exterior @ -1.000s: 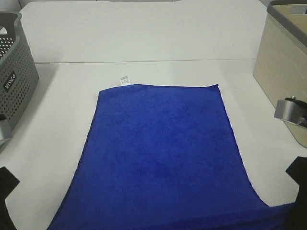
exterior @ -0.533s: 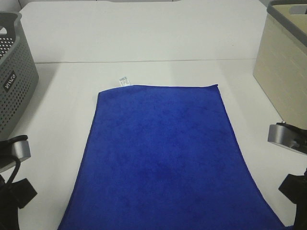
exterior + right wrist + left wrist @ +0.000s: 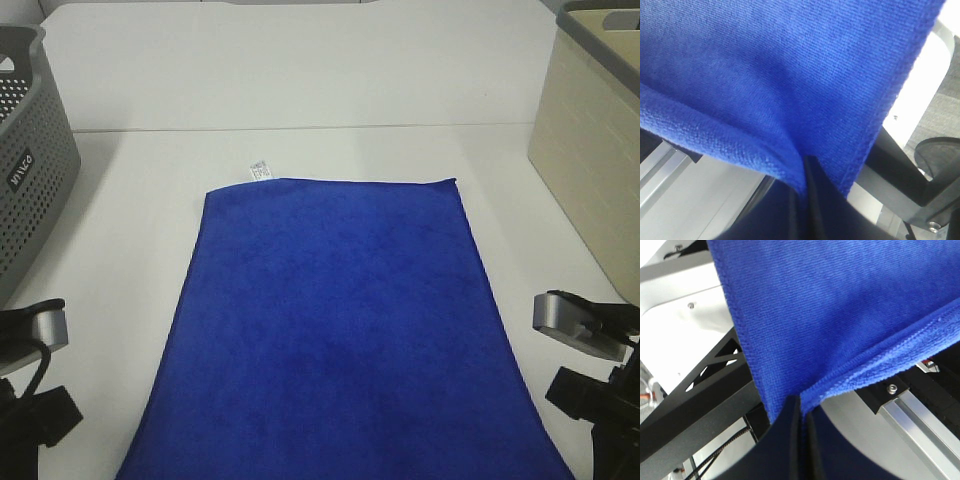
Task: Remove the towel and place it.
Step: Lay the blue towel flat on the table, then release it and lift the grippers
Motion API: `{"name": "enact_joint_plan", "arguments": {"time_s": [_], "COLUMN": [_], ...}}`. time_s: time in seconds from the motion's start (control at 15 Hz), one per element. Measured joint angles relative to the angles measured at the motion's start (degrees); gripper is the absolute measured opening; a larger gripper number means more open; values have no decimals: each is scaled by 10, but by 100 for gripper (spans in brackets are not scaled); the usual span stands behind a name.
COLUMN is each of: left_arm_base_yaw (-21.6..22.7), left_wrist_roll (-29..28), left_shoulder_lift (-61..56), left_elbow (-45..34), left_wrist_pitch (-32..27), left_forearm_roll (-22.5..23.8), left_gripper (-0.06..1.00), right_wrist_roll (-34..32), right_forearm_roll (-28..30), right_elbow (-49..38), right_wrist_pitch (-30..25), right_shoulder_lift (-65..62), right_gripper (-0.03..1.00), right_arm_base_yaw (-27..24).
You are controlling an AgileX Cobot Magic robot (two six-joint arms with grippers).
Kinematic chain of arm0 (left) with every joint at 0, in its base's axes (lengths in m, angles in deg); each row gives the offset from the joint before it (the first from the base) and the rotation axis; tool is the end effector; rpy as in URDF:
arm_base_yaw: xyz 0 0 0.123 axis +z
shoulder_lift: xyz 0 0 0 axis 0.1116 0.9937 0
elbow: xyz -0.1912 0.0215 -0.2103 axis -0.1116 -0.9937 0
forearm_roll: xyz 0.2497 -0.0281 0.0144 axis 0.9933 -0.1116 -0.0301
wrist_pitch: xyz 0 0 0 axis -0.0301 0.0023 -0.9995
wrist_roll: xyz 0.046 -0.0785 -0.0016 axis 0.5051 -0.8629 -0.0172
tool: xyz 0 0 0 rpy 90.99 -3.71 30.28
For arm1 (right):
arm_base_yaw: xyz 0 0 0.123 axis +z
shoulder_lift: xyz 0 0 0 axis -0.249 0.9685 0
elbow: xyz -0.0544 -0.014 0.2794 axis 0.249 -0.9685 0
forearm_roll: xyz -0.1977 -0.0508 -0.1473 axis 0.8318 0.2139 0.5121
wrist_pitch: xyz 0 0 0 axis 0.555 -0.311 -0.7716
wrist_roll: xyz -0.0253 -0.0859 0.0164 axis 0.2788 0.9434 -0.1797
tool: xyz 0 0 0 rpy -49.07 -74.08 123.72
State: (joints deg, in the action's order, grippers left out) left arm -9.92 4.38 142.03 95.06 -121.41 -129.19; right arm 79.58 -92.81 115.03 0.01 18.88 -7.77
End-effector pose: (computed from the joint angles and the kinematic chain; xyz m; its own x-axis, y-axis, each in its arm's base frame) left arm 0.1553 -0.1013 0.1648 -0.8893 0.1522 0.4313 -0.0927 0.8634 -0.4959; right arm 0.1585 0.0601 0.1485 -0.8637 -0.1801 0.4707 0.0491 0.8994 0.4343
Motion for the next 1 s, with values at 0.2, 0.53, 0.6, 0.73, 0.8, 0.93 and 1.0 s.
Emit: {"name": "enact_joint_plan", "arguments": {"time_s": [0.2,0.53,0.6,0.73,0.8,0.93,1.0], "left_arm_base_yaw": [0,0,0,0,0,0,0], "left_wrist_roll": [0,0,0,0,0,6,9], "left_shoulder_lift": [53,117,124,142,151,158,158], "left_elbow": [9,43,45,45,45,45,45], "left_wrist_pitch": [-2,-5,-5,-6,-6,-7,-7], "left_forearm_roll": [0,9,10,11,11,13,14], "left_gripper": [0,0,0,0,0,0,0], "right_wrist_roll": [-3,-11,-12,-13,-13,-13,-13], "right_forearm_roll": [0,0,-1,-4,-6,-9,-9], "right_elbow": [0,-1,-1,-1,-1,-1,-1], "right_wrist_pitch": [0,1,1,1,1,2,2], "right_shoulder_lift": [15,64,74,90,96,99,100], "right_gripper": [2,2,2,2,2,2,2], "right_arm_base_yaw": [0,0,0,0,0,0,0]}}
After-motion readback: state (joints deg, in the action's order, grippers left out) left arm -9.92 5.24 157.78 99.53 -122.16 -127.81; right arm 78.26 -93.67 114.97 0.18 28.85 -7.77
